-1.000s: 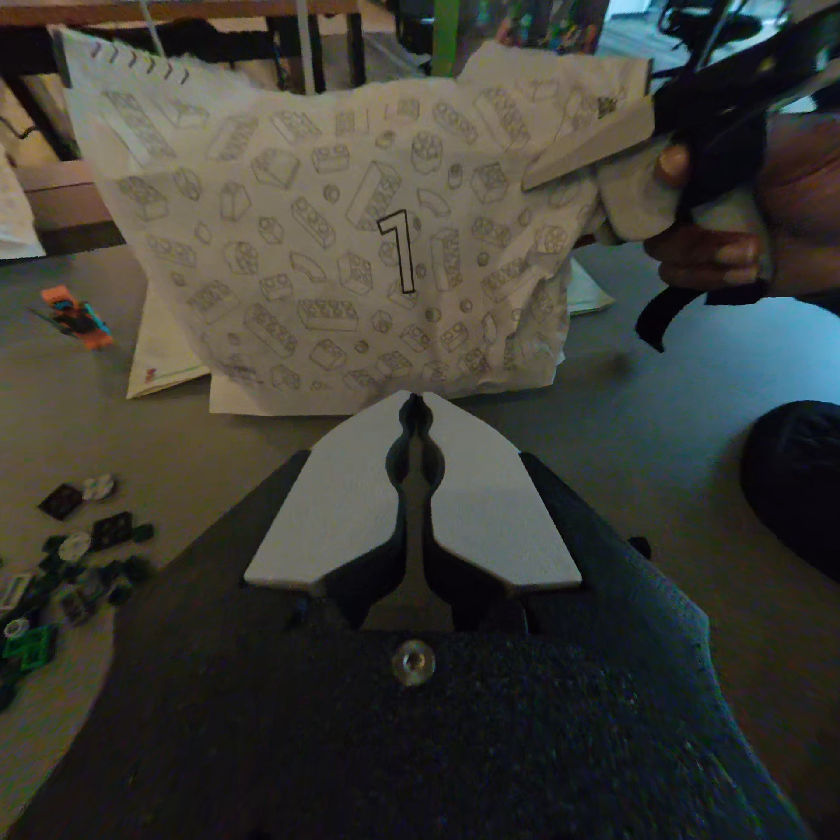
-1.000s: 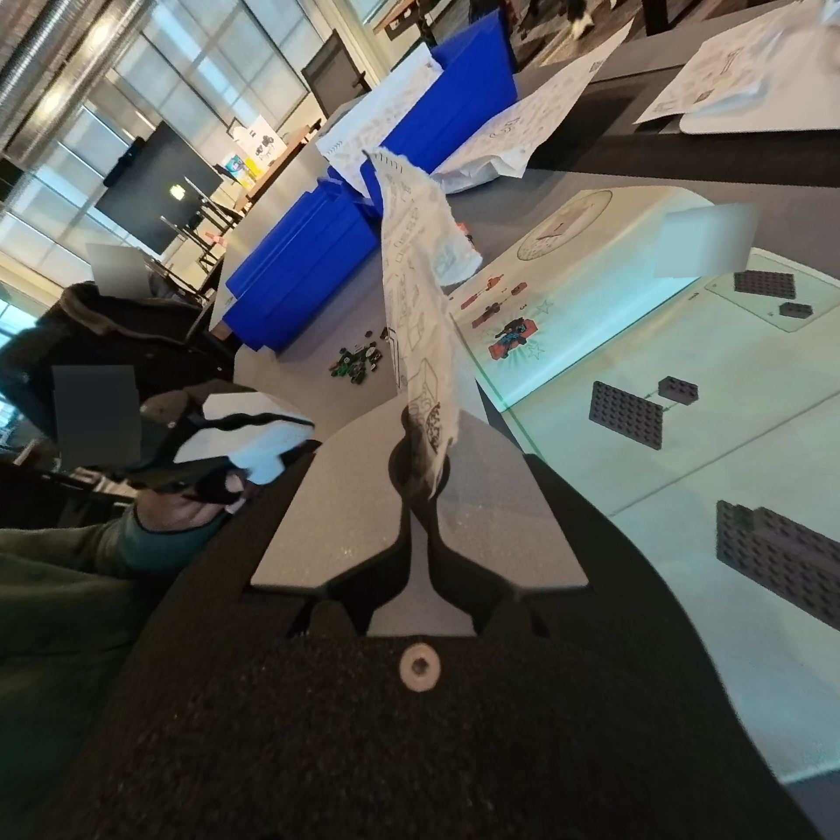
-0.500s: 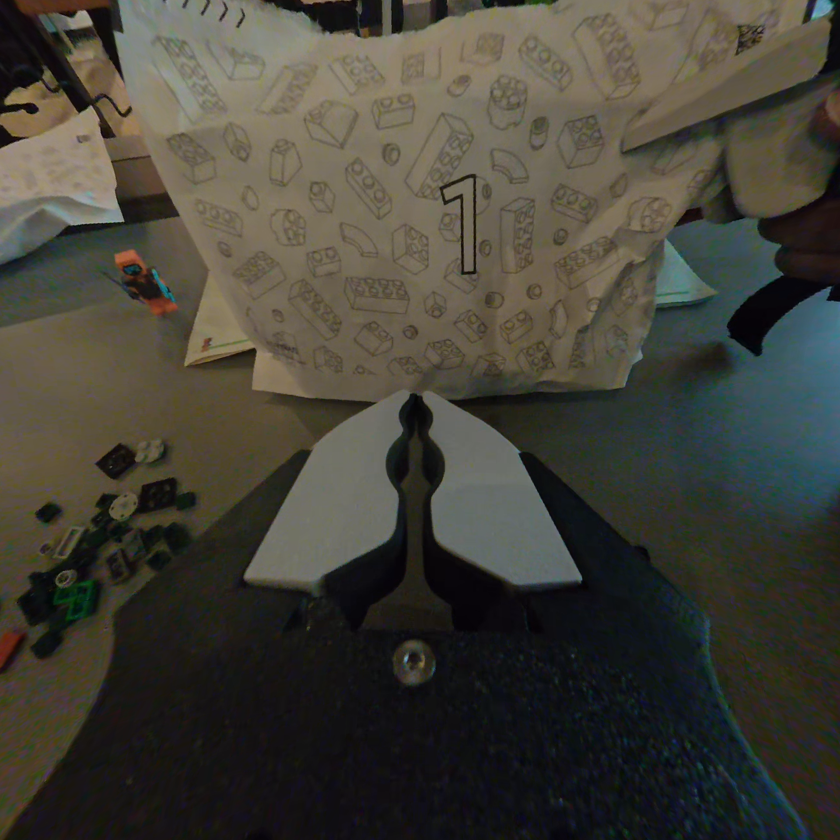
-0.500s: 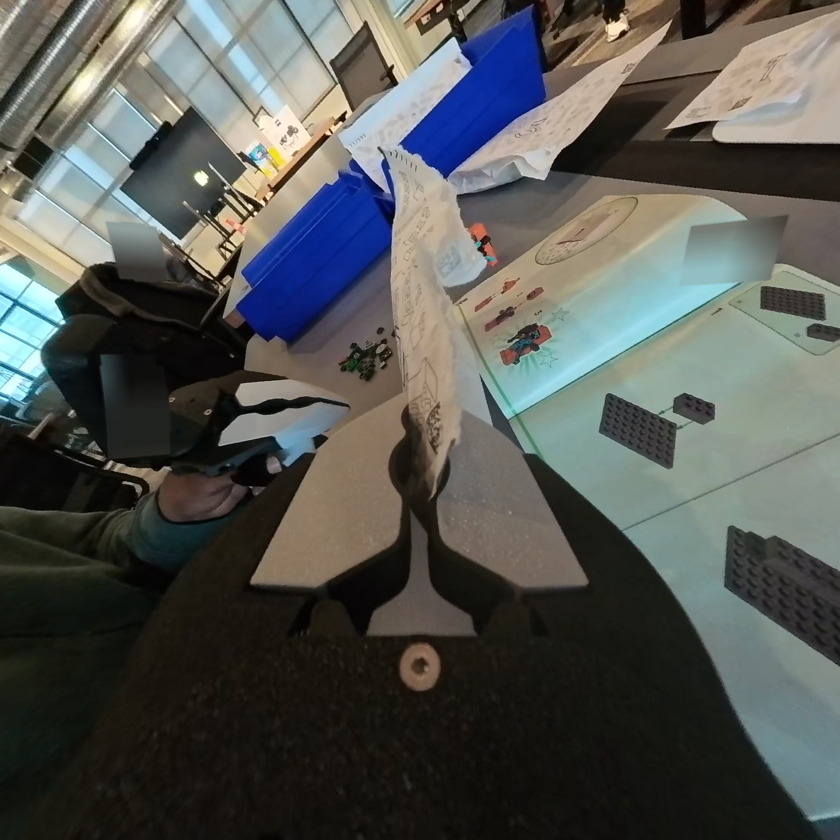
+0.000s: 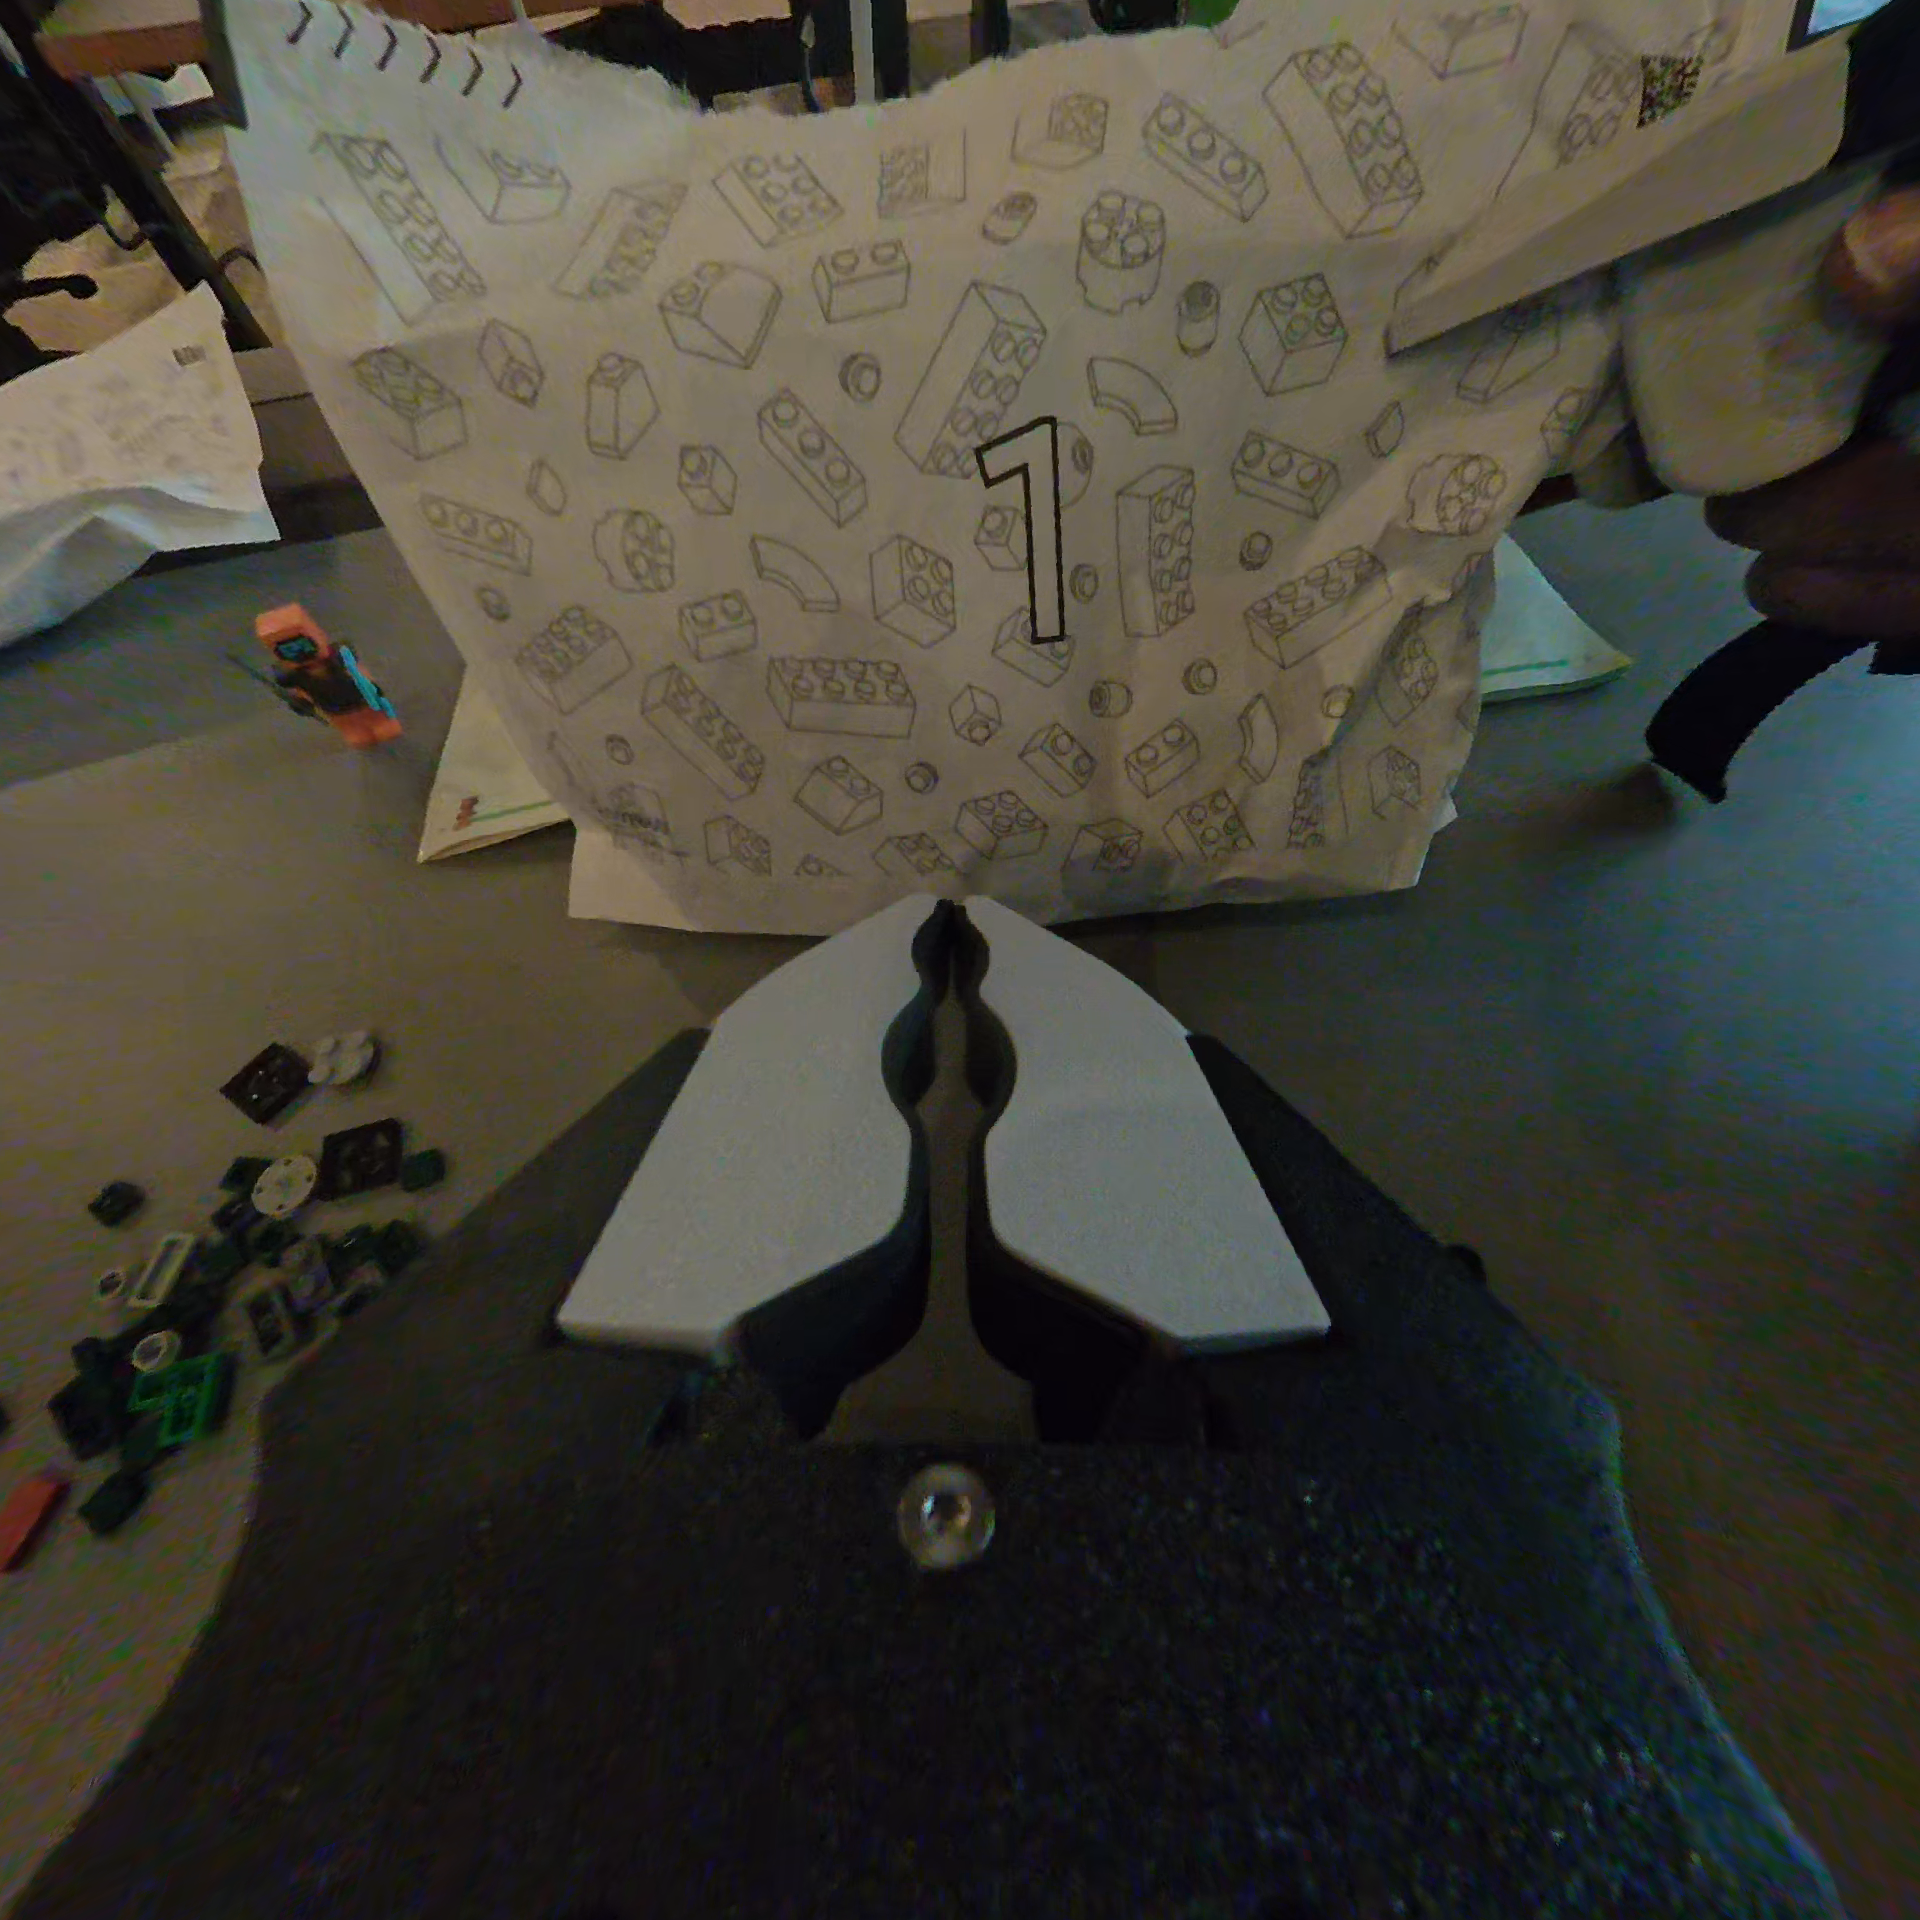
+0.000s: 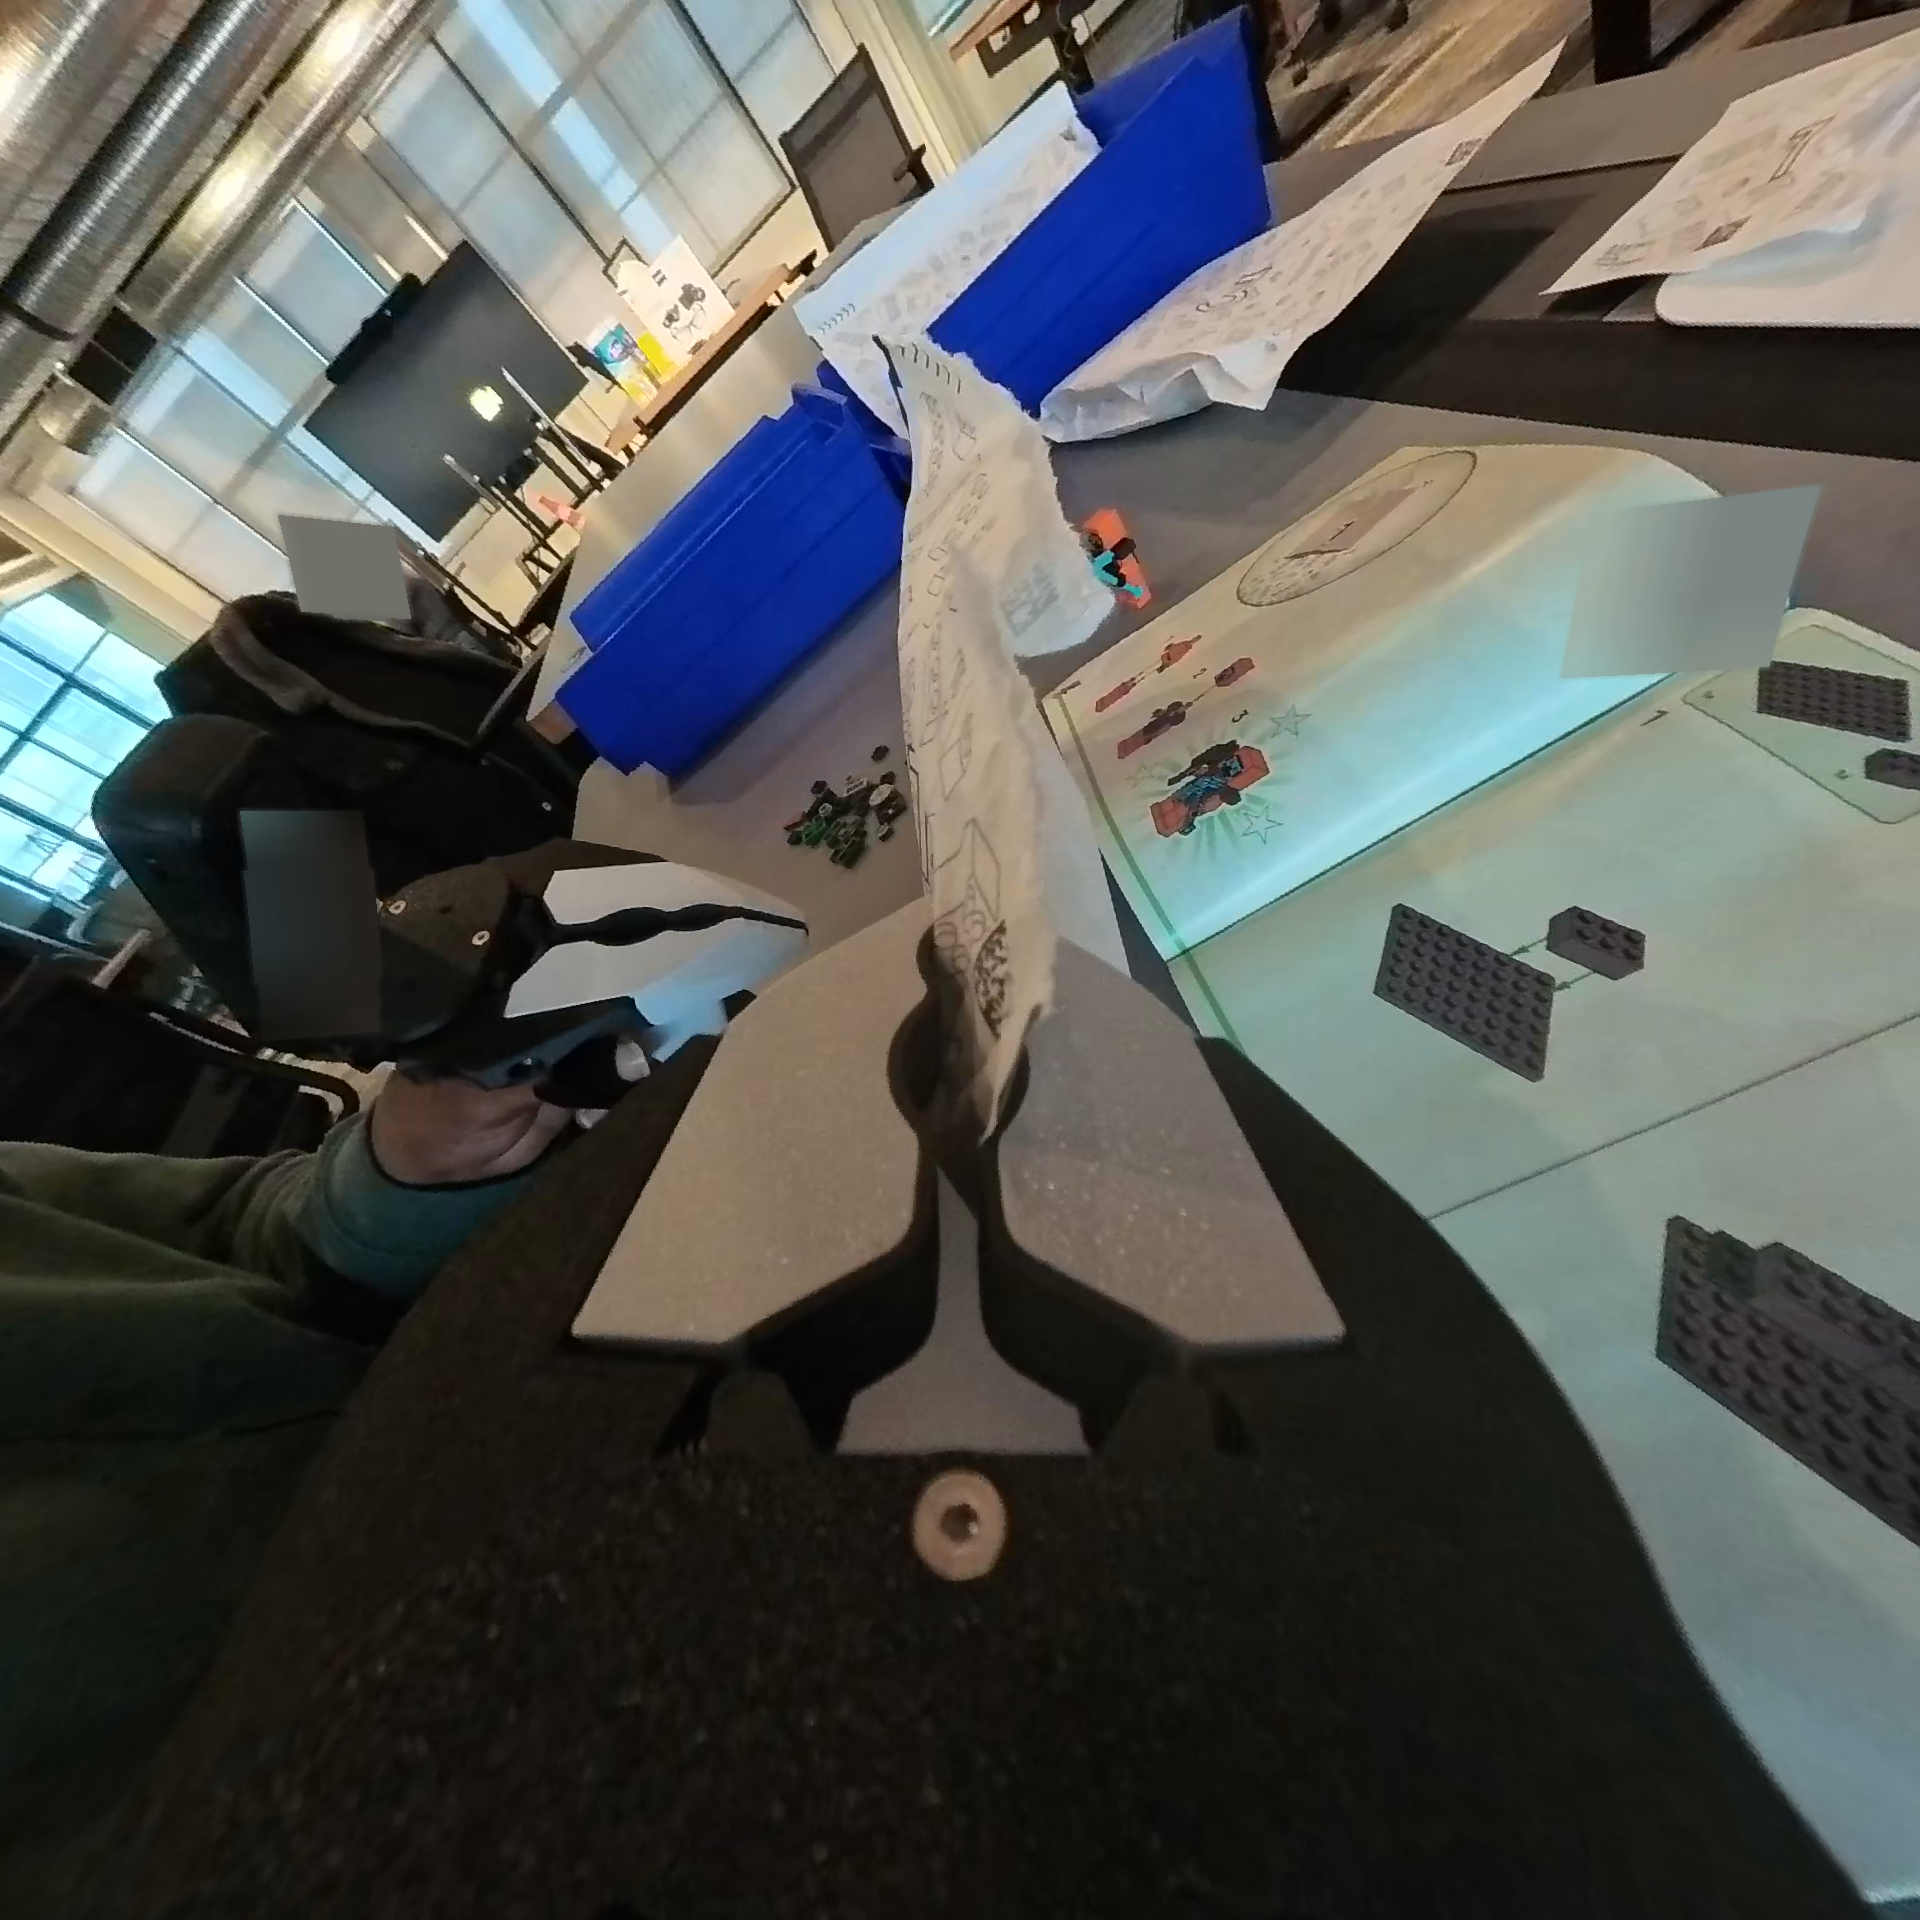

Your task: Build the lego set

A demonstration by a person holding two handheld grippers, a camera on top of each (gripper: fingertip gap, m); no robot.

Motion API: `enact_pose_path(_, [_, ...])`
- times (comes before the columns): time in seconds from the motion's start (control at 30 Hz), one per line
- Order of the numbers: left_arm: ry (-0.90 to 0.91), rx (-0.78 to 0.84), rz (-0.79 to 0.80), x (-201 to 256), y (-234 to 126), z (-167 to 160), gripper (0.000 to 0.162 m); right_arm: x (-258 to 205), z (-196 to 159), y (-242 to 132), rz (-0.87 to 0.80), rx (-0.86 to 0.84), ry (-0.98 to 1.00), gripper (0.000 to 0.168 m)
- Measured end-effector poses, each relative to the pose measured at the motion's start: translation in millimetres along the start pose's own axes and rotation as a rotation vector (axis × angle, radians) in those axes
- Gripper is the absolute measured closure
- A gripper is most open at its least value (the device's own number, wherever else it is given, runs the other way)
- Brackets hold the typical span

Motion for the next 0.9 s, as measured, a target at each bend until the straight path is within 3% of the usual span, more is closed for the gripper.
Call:
enact_pose_path(0.37, [0.027, 0.071, -0.115, -4, -26, 12, 0.162, -9, -3, -2, 0.039, -0.023, -0.033, 0.168])
enact_pose_path(0.53, [0.006, 0.153, -0.181, -46, -30, 26, 0.139, -25, -10, -7, 0.085, -0.067, -0.098, 0.168])
enact_pose_path(0.67, [-0.038, 0.211, -0.343, -83, -12, 34, 0.122, -35, -17, -13, 0.131, -0.100, -0.136, 0.168])
enact_pose_path(0.77, [-0.082, 0.192, -0.591, -86, 2, 32, 0.107, -41, -25, -20, 0.174, -0.121, -0.167, 0.168])
enact_pose_path(0.87, [-0.081, 0.233, -0.771, -77, 4, 32, 0.107, -48, -33, -26, 0.222, -0.138, -0.190, 0.168])
enact_pose_path(0.9, [-0.069, 0.231, -0.855, -68, 0, 31, 0.114, -49, -35, -29, 0.230, -0.142, -0.196, 0.168])
Point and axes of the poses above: each gripper's, where its closed fingertips meet, y out along the fingers, z out of its top, x = y × z across the jaws, the point moved 4 cm from there along -y, back along the fingers, and after that the axes turned 4 degrees about z, right-handed, at the moved point
